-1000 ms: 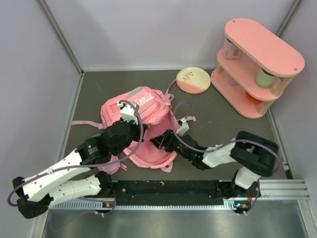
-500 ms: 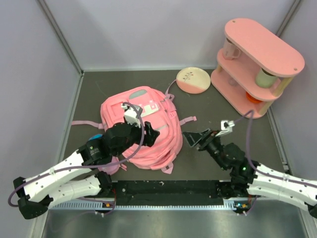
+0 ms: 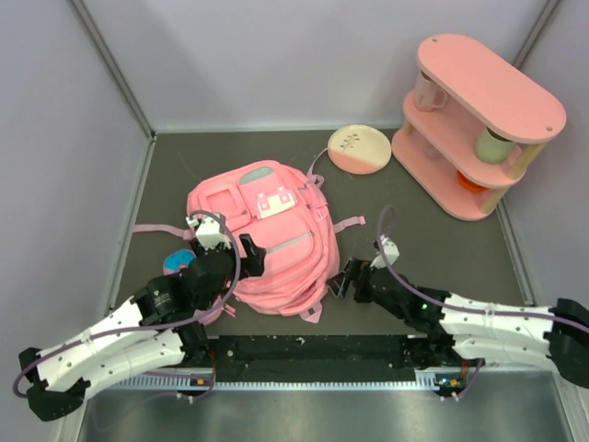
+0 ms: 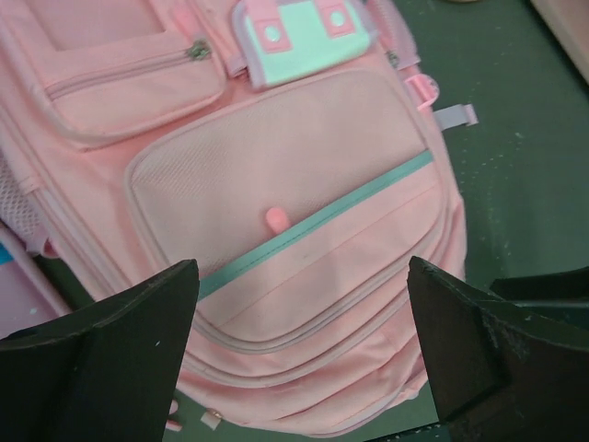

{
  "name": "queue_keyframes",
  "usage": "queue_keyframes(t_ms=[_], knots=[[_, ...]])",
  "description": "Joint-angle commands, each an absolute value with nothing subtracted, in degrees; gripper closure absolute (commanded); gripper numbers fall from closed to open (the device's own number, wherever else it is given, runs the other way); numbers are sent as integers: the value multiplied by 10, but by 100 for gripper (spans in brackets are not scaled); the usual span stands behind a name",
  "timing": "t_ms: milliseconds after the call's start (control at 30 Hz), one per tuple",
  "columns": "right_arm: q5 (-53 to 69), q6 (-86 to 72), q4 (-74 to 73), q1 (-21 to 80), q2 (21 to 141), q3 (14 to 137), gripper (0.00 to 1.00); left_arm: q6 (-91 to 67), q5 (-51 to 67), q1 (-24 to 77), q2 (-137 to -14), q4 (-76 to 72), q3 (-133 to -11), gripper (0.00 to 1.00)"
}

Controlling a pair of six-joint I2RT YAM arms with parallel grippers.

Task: Pack the student bag
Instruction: Place the book in the student bag, then adjust the student bag at the center of the board.

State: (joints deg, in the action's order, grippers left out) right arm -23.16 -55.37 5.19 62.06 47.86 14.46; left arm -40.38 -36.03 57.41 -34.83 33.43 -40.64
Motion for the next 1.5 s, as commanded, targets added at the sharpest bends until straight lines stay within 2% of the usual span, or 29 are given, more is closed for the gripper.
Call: queue_keyframes(t_ms=[0,233,533,633,667,733,767,867,967,1033,1200,1333,1400,1467], knots=[[-146,-573,170,617,555,183,4,-461,-408,569,-327,383,-383,1],[-84,-593,227,607,657,222,4,-448,-378,558,-286,358,-353,1],[-35,-635,287,594,745,220,5,-430,-346,552,-323,330,-352,1],[-13,-644,302,576,776,216,18,-427,-342,551,-326,326,-351,1],[-5,-644,318,569,781,213,29,-427,-342,551,-327,327,-352,1],[-3,-639,329,538,790,206,40,-427,-341,550,-323,329,-352,1],[11,-635,334,527,788,203,56,-427,-341,549,-323,330,-352,1],[25,-600,327,470,776,207,81,-428,-343,548,-315,334,-349,1],[19,-536,274,424,747,228,96,-429,-347,547,-307,335,-347,1],[3,-490,219,390,726,244,100,-430,-349,546,-302,337,-347,1],[-48,-389,121,316,694,286,100,-431,-352,544,-306,327,-342,1],[16,-374,74,238,708,332,100,-432,-350,540,-328,310,-338,1],[15,-360,66,227,703,346,97,-438,-346,533,-349,307,-338,1],[35,-351,53,226,702,364,87,-440,-338,520,-369,289,-330,1]])
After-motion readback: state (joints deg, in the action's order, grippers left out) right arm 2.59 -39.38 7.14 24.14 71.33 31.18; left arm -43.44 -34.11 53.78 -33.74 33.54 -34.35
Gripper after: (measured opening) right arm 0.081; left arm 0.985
